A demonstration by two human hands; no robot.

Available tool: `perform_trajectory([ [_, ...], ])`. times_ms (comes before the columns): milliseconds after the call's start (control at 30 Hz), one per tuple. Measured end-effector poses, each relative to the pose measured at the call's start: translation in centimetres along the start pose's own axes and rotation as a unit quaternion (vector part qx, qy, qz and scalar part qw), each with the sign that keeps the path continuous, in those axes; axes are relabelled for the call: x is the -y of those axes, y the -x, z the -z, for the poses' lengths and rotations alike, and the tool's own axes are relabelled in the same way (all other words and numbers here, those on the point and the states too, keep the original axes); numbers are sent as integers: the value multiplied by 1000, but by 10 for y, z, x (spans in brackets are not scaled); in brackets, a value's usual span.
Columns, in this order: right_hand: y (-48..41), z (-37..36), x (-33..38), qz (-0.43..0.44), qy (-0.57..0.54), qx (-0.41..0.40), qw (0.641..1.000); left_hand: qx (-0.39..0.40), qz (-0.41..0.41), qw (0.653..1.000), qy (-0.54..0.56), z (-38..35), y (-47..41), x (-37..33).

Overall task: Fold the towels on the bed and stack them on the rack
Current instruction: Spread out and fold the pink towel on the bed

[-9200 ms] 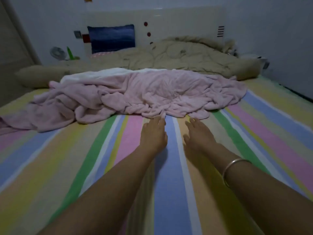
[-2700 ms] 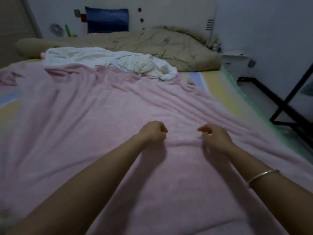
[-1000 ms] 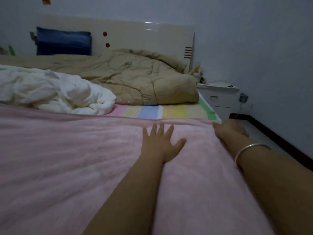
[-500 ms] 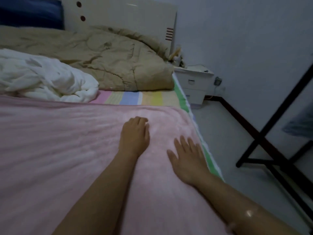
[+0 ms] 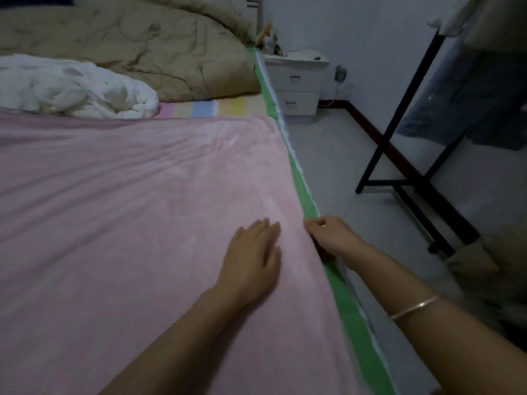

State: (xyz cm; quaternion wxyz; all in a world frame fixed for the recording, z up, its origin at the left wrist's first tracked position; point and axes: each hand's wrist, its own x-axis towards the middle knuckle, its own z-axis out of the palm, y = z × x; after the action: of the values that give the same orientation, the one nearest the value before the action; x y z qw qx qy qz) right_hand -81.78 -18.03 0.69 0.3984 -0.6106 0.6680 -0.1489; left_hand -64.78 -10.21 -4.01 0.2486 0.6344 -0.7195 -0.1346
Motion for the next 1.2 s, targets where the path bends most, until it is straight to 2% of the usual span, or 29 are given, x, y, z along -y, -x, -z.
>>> perform_trajectory([
  [100, 29, -7, -8, -47, -186, 108, 975, 12, 7, 998, -65, -16, 40, -33],
  [200, 33, -5, -22, -42, -257, 60, 964, -6, 31, 997, -68, -19, 51, -40],
  [333, 43, 23, -63, -12, -141, -125, 982, 61, -8, 992, -114, -21, 69, -61],
  [367, 47, 27, -71, -16, -133, -133, 982, 83, -22, 988, -130, -23, 73, -67],
  [467, 77, 15, -76, -10, -105, -36, 994, 126, -40, 976, -175, -27, 78, -73],
  [533, 99, 2, -75, 32, 24, -25, 999, 152, -41, 970, -186, -26, 76, -72],
  [600, 119, -12, -76, 74, 164, -83, 980, 182, -46, 963, -191, -21, 74, -72],
  [667, 134, -22, -78, 92, 224, -138, 960, 198, -55, 961, -186, -17, 76, -73],
  [833, 156, -39, -82, 158, 294, -234, 913, 201, -125, 956, -176, -13, 95, -66],
  [933, 179, -53, -78, 212, 294, -244, 900, 189, -160, 959, -139, 0, 99, -55],
  [1000, 198, -64, -73, 178, 241, -246, 922, 169, -166, 967, -98, 14, 107, -41],
  [1067, 220, -70, -75, 102, 189, -255, 943, 137, -169, 975, -57, 26, 124, -24],
  [1133, 243, -75, -85, 40, 196, -233, 952, 124, -187, 973, -47, 32, 149, -13],
  [1200, 266, -84, -99, 16, 228, -202, 952, 135, -221, 963, -72, 34, 178, -12],
])
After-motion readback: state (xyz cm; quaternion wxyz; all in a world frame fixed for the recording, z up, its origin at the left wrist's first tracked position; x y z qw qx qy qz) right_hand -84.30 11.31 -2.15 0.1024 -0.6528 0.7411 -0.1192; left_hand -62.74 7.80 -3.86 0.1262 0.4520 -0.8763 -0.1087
